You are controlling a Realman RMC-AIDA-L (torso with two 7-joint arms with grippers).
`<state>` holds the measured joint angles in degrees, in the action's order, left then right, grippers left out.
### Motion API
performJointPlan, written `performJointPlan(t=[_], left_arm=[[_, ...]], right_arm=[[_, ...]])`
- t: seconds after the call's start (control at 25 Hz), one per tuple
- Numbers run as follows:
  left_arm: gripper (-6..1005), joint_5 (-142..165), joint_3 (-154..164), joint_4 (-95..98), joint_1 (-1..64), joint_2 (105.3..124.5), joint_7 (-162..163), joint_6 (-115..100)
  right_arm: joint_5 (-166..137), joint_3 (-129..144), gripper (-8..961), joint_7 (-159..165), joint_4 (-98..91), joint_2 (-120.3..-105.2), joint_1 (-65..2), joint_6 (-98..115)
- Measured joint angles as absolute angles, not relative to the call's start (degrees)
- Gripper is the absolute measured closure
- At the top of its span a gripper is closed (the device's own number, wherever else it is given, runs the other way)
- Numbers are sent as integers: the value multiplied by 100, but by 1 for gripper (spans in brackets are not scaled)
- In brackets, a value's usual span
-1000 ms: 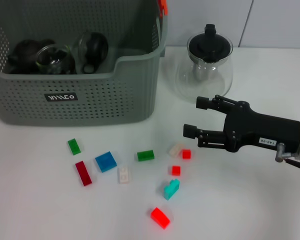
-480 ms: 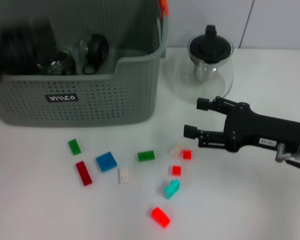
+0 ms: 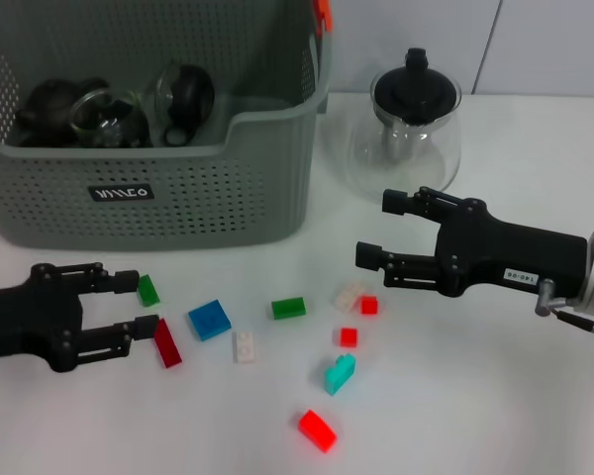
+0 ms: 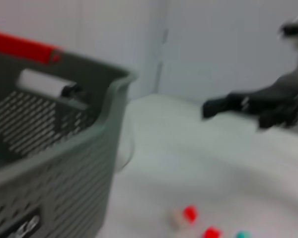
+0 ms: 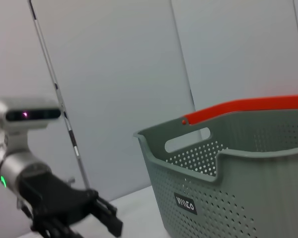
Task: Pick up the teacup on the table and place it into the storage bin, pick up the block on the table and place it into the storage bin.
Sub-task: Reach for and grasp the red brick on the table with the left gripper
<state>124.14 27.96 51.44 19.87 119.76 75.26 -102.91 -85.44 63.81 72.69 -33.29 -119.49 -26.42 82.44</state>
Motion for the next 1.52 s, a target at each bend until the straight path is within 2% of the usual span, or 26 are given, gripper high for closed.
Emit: performJointPlan(t=[0.24,0.52,0.72,0.92,1.28,1.52], left_arm=[[367,12551,2797,4356,1907,12055,6678,-9354],[363,12581,2763,3963,1901,12235,6384,-8632],[361,12604,2759,3791,1863,12259,5900,-8534],[218,12613,2767,3643,1851,12284,5709,-8291],[211,12573,2744,3623,1796,12407,5307,-8125],[209,12491,2679,3660,1793,12360,5364,-8367]], right_arm=[[-8544,6380,9,7360,-3286,-11970,-2646,8203],[-8543,6380,9,7399,-3261,-11963,-2646,8089],[-8543,6381,9,7400,-3261,-11962,-2646,8086],[-8543,6381,9,7400,-3261,-11962,-2646,8085],[-8542,6381,10,7400,-3260,-11962,-2646,8077],[-8543,6381,10,7408,-3260,-11962,-2637,8077]])
